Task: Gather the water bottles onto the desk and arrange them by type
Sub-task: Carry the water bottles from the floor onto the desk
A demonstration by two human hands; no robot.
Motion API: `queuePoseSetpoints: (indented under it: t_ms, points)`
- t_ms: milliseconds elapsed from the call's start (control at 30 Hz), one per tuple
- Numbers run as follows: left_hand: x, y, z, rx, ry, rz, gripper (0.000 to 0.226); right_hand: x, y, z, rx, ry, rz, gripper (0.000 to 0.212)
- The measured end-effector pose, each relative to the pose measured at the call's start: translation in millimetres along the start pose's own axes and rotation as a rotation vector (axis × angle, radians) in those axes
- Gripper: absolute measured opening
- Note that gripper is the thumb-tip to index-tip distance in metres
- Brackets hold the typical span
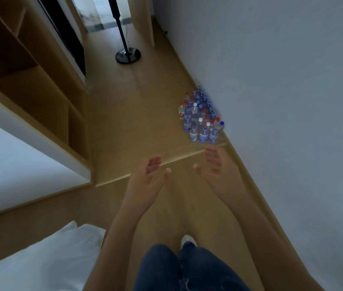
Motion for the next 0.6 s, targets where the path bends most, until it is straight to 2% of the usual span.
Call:
queuePoseSetpoints:
  t_ms: [167, 400, 600]
  points:
    - [30, 6, 104, 0.041, 0.011, -0.064, 0.037, -9, -14, 100, -0.041, -0.008, 0.009, 0.051]
    - [72, -6, 273, 0.082, -0.107, -0.097, 0.031, -32, -22, 253, -0.105, 0.088, 0.026, 0.048]
    - [121, 21, 423, -0.001, -0.206, -0.027, 0.033, -52, -59, 383, -0.16, 0.177, 0.066, 0.046]
Point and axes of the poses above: each hand's wrist, its own z-axis towards the middle knuckle, its own x-axis out of the back of the hand, y = z × x, the point moved 7 cm from there along z, towards the middle knuckle, and after that the axes turned 7 degrees about -y, right-handed, at the moved point
